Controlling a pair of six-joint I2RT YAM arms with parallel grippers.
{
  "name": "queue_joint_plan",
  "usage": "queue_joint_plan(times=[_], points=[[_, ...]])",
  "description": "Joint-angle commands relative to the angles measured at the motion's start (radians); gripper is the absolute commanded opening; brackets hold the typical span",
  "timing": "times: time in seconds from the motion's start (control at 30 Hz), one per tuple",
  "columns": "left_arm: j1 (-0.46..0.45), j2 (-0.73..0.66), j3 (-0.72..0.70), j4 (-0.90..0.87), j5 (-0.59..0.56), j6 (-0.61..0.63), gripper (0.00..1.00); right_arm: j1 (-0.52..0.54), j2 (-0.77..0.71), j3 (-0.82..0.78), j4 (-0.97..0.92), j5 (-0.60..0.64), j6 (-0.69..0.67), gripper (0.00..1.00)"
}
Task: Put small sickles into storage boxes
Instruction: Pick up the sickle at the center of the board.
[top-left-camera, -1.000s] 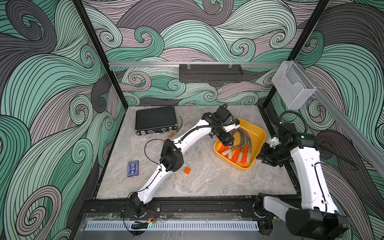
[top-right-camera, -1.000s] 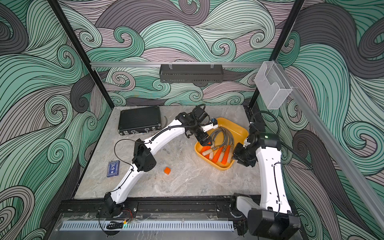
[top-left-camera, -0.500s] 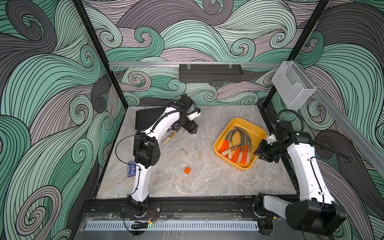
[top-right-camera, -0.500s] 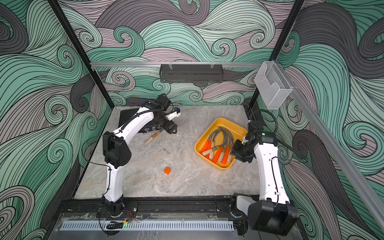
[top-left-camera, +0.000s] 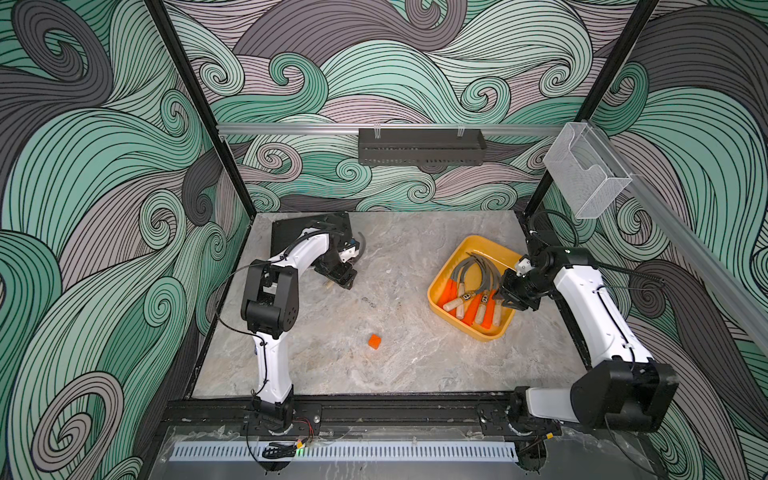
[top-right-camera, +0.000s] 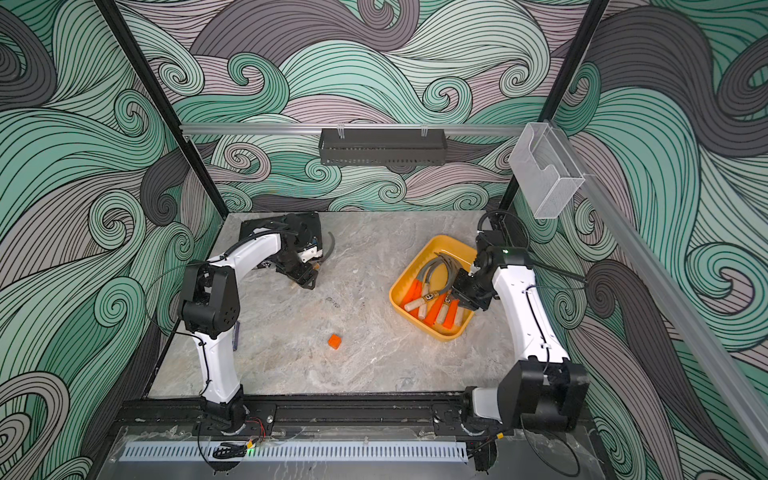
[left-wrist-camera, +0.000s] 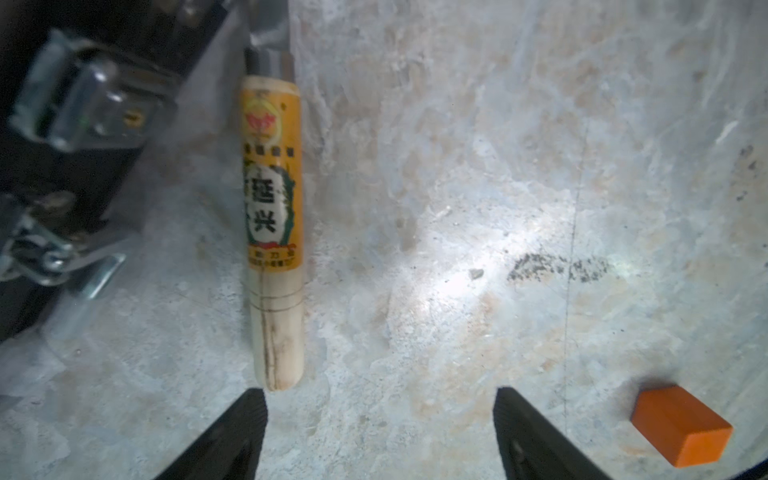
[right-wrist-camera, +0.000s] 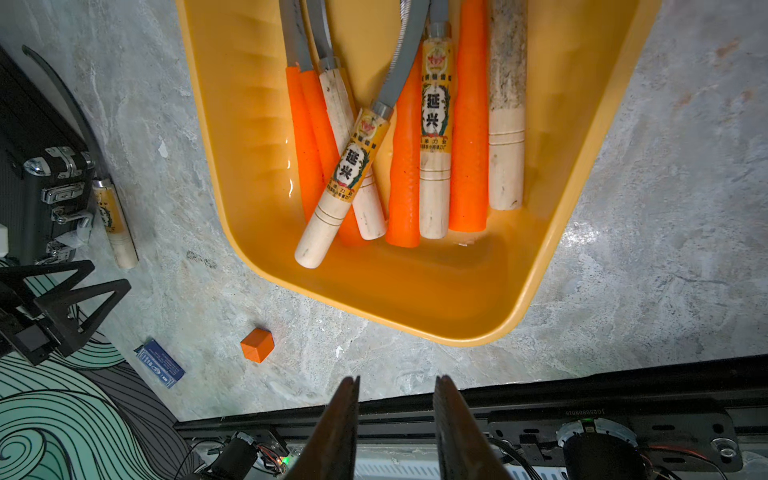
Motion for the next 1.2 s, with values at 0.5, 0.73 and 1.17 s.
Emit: queue_joint_plan(times=[0.5,0.73,1.17], points=[[0.044,0.138,0.081,0.048,-0.069,0.012,0.68,0.009,-0.004,-0.017,0.035,0.022,0.038,0.33],[0.044,0.177,0.098,0.043,-0.070,0.015,0.59,0.011,-0.004,-0.019,0.034,0.024,0.042,0.33],[0.044,0.234,0.113,0.044,-0.097,0.014,0.45,0.015,-0.005,-0.023,0.035,0.032,0.052,0.33]])
